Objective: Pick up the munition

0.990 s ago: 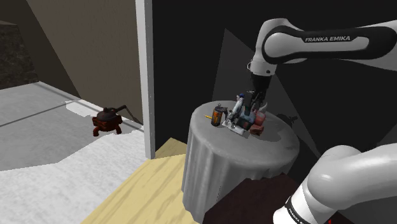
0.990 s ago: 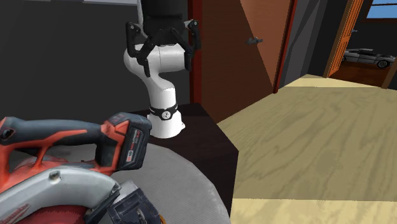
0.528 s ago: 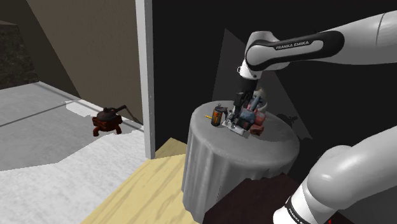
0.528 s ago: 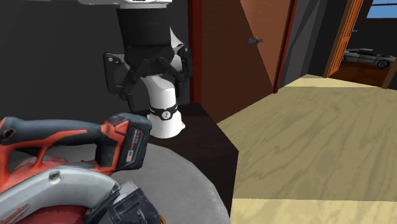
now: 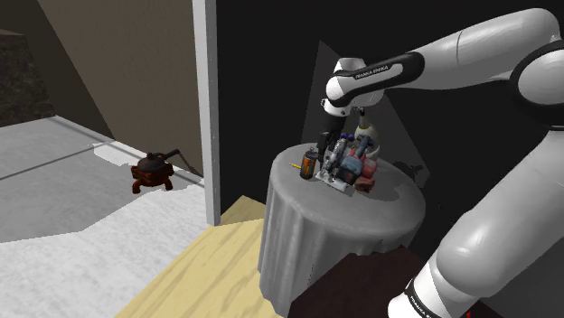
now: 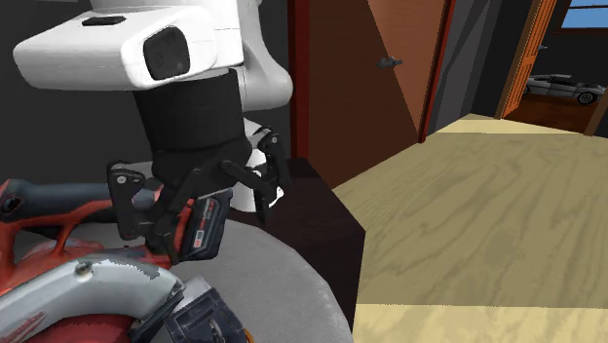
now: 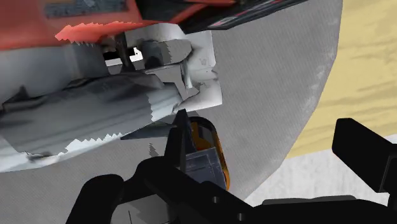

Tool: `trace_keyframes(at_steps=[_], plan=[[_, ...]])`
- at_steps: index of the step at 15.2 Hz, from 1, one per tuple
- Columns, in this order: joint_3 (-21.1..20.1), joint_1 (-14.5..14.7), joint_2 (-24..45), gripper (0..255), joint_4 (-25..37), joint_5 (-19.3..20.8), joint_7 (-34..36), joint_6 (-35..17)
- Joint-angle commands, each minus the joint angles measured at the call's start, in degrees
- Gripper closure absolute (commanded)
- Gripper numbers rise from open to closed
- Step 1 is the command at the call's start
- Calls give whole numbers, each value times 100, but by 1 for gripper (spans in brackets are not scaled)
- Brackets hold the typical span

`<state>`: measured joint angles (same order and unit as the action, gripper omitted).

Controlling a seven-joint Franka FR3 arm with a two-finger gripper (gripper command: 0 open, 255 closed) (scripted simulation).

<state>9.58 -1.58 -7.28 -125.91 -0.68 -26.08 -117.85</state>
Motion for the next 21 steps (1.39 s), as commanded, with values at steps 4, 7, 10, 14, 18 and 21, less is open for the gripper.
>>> trace_keyframes(at_steps=[4, 7, 10, 14, 18, 21], plan=[[90, -33, 1046, 0, 814, -266, -536, -360], [88, -51, 1261, 0, 864, -328, -627, -539], [84, -55, 1364, 0, 750, -361, -656, -754], [79, -58, 1461, 0, 660, -392, -682, -937], [79, -59, 1461, 255, 656, -392, -683, -943], [78, -57, 1461, 255, 652, -392, -680, -946]])
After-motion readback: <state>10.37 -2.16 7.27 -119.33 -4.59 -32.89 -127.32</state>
